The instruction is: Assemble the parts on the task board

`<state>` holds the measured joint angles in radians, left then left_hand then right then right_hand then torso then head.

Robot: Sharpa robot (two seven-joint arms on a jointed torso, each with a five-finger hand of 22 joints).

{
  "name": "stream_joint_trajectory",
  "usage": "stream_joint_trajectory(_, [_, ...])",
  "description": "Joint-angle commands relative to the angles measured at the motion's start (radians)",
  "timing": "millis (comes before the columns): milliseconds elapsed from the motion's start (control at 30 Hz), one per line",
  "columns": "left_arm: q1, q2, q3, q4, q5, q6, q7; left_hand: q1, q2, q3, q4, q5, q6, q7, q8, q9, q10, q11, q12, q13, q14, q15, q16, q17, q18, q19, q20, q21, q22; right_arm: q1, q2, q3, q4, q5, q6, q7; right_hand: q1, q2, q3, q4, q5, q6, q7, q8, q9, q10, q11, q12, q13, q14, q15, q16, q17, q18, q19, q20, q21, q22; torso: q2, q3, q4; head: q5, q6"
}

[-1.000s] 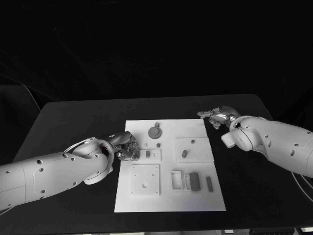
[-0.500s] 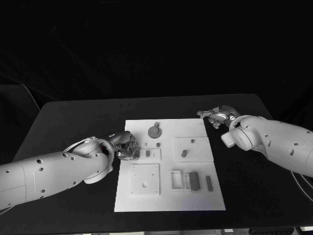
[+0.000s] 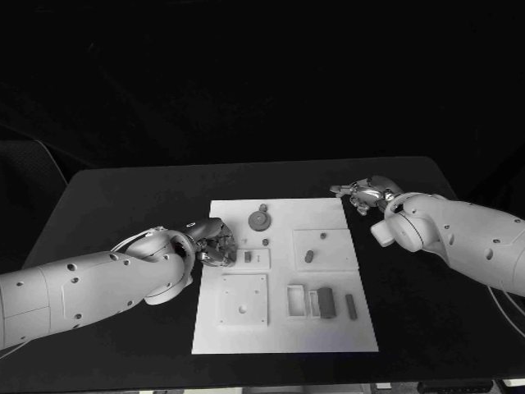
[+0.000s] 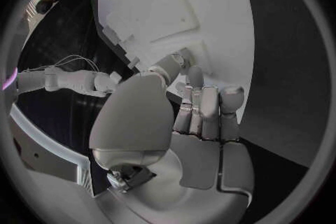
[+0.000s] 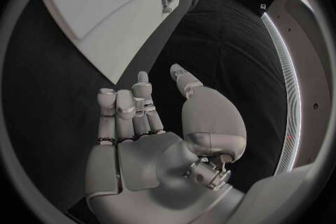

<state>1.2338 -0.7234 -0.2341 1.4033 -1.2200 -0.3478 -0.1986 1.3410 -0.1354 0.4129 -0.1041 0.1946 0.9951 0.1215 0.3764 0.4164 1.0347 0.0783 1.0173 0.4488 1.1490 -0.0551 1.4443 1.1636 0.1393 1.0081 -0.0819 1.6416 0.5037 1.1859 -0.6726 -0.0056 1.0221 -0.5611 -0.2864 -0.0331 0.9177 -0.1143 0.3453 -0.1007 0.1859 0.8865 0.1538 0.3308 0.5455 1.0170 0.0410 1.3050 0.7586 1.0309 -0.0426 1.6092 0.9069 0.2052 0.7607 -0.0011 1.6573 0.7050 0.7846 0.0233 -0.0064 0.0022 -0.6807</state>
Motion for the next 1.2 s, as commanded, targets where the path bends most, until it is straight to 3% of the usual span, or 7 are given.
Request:
stream_joint_trajectory(33, [-0.003,0.005,-0.003,0.0,-0.005,0.021,-0.013,-0.001,0.011,0.006,0.003,0.003,0.031,0.025,0.006,-0.001,0.003,0.001,0.002,-0.002,-0.001,-0.005,0.005,-0.001,0.044,-0.001,-0.003,0.003,0.001,-0.001,0.001,0.0,-0.001,-0.006,0.013,0.007,-0.001,0.008,-0.007,-0.001,0.0,0.0,0.005,0.001,-0.001,0.007,-0.002,-0.004,-0.001,-0.002,-0.008,-0.006,-0.001,0.027,0.004,-0.002,0.136,0.001,0.0,0.0008,-0.0007,0.001,0.0])
stream_joint_trajectory(600, [-0.003,0.008,-0.002,-0.002,-0.001,0.032,0.004,-0.004,0.018,0.011,0.007,0.003,0.033,0.025,0.005,-0.001,0.001,0.002,-0.001,-0.003,-0.002,-0.005,0.004,-0.002,0.043,-0.002,-0.003,0.002,0.0,-0.003,0.003,0.0,-0.001,-0.006,0.014,0.007,-0.002,0.008,-0.008,0.0,0.0,0.0,0.005,0.001,-0.001,0.007,-0.002,-0.004,-0.001,-0.002,-0.008,-0.007,-0.001,0.027,0.004,-0.002,0.136,0.001,0.0,0.0011,-0.0006,0.001,0.003])
stream_joint_trajectory(767, [-0.001,0.006,0.004,0.004,0.018,0.059,-0.001,-0.014,0.011,0.012,0.014,0.001,0.036,0.025,0.004,0.0,0.0,0.003,-0.005,-0.006,-0.003,-0.005,0.003,-0.004,0.042,-0.003,-0.002,0.002,0.0,-0.003,0.003,0.0,-0.002,-0.006,0.014,0.006,-0.002,0.008,-0.008,0.0,0.0,0.0,0.005,0.001,-0.001,0.007,-0.002,-0.004,-0.001,-0.002,-0.008,-0.007,-0.001,0.027,0.004,-0.002,0.136,0.001,-0.001,0.002,-0.0009,0.001,0.003])
stream_joint_trajectory(1200, [0.035,-0.003,0.01,0.009,0.058,0.105,-0.015,-0.022,0.004,0.012,0.019,0.001,0.038,0.025,0.003,0.0,-0.002,0.004,-0.009,-0.008,-0.004,-0.004,0.003,-0.005,0.042,-0.004,-0.001,0.002,-0.001,-0.003,0.005,0.0,-0.002,-0.006,0.016,0.005,-0.002,0.009,-0.008,0.0,0.0,0.0,0.005,0.001,-0.002,0.007,-0.002,-0.004,-0.002,-0.002,-0.008,-0.007,-0.001,0.027,0.004,-0.002,0.136,0.001,-0.001,0.0025,-0.0003,0.004,0.006])
